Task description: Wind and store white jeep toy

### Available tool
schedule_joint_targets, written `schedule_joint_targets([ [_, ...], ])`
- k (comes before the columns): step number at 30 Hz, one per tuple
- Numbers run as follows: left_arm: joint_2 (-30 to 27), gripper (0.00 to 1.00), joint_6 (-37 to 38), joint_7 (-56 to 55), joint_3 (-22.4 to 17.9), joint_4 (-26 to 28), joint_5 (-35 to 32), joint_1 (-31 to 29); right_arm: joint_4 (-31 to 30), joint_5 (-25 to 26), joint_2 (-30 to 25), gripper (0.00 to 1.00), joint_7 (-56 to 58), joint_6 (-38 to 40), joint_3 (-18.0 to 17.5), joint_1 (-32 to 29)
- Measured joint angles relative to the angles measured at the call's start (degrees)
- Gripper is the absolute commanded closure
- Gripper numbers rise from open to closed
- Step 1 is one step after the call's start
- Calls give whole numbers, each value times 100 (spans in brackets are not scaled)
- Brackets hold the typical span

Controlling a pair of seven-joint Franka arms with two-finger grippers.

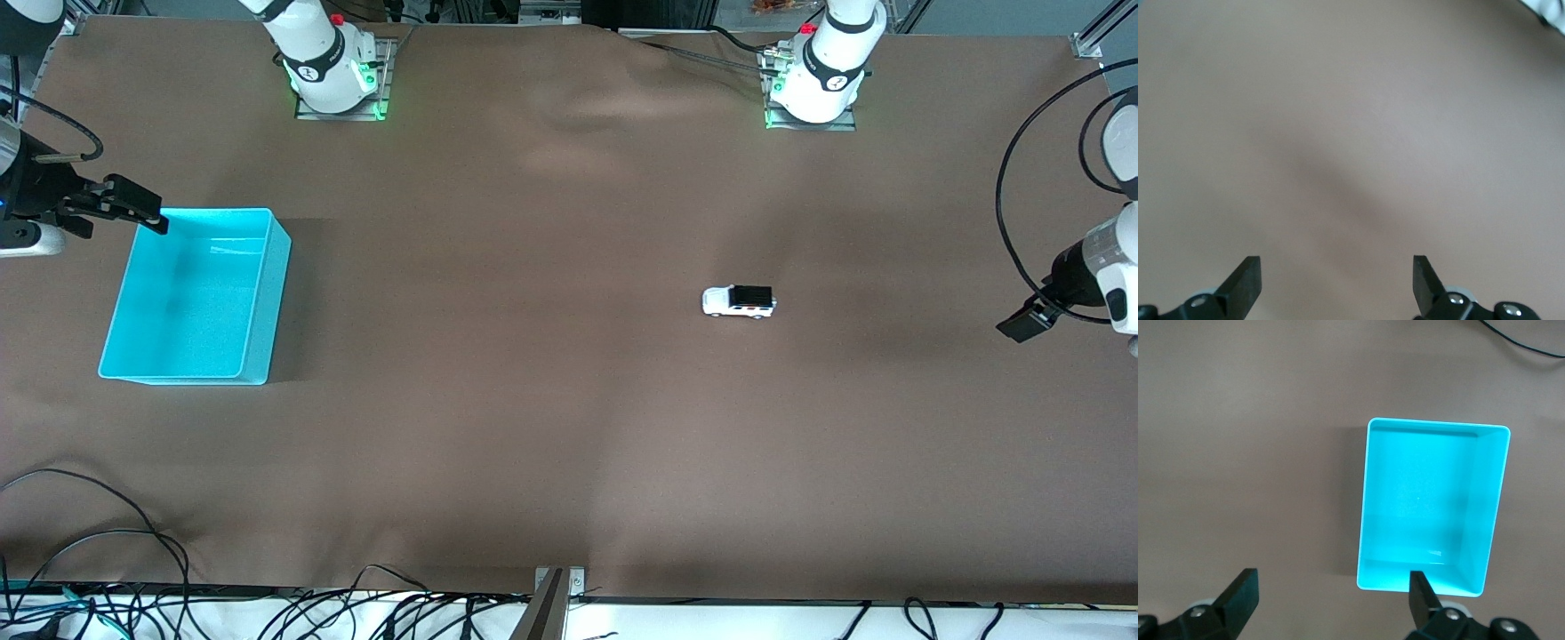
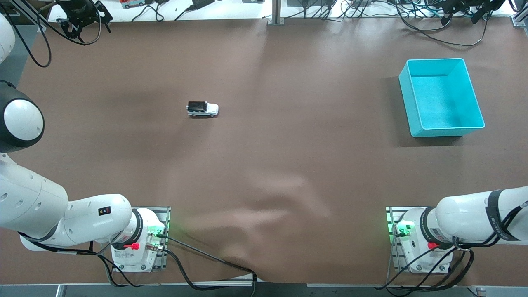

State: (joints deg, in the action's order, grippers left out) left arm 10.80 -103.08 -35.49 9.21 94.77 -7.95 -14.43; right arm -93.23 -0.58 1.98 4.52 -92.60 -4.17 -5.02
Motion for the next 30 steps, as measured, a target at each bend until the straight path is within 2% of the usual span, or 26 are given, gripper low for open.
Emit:
schedule_joint_targets([
  [10,0,0,739,2007,-8,-753,353,-104,0,0,2,0,0,0,2,0],
  [22,-2,0,904,2316,157,-1458,586,16,0,0,29,0,0,0,5,-1],
  [30,45,0,1204,2336,221,-1429,603,44,0,0,31,0,0,0,5,-1],
])
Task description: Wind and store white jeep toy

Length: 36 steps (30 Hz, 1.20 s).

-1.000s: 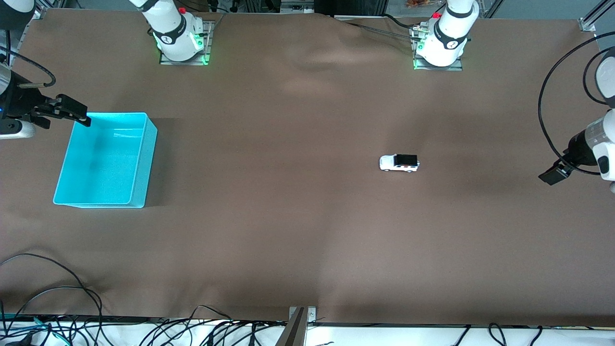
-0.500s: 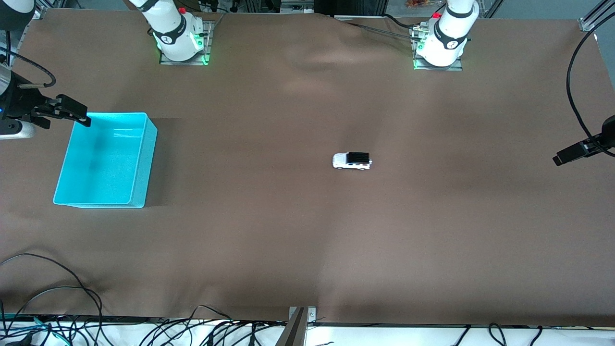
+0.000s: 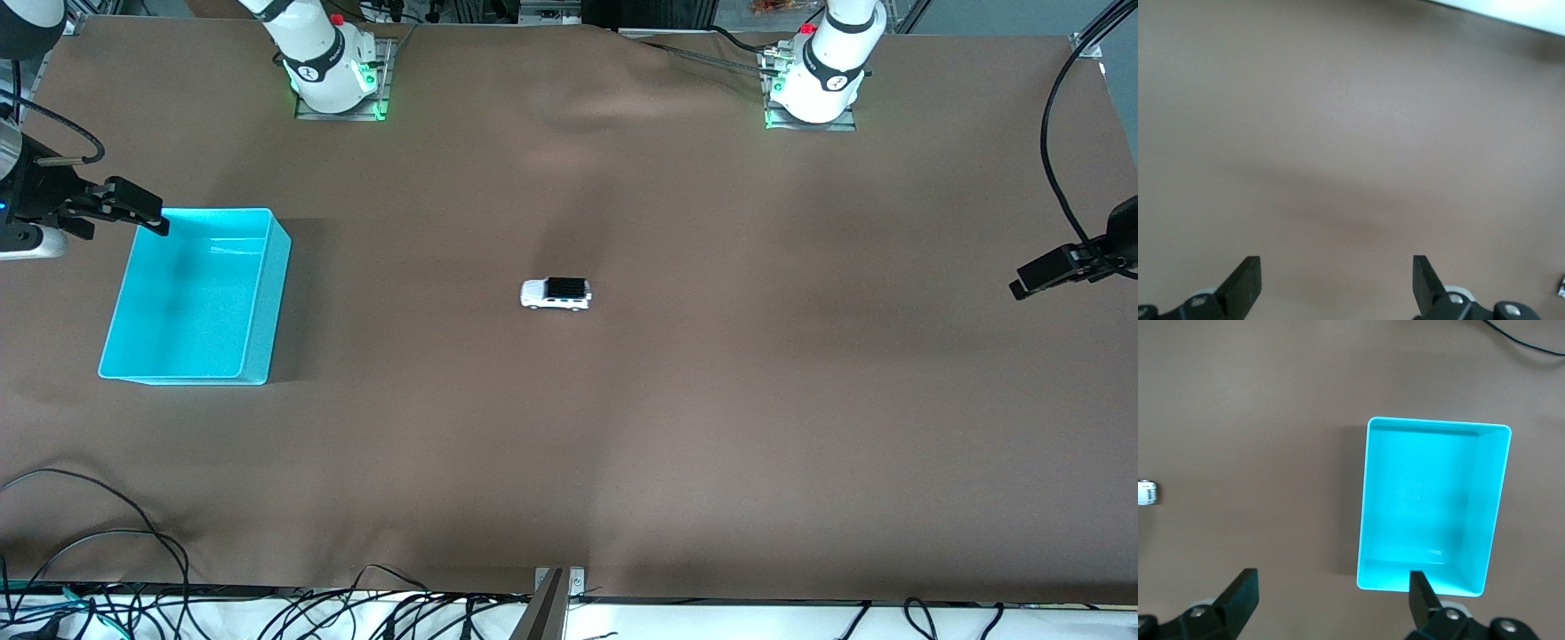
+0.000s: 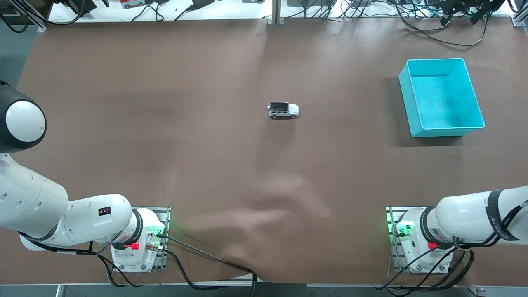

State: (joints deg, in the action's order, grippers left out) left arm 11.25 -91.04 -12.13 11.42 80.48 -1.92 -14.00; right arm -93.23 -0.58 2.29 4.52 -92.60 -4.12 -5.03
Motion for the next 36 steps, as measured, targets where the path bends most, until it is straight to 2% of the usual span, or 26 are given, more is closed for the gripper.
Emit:
schedule_joint_targets([
  [36,56,0,282,29,116,35,15,-44,0,0,2,0,0,0,1,0],
])
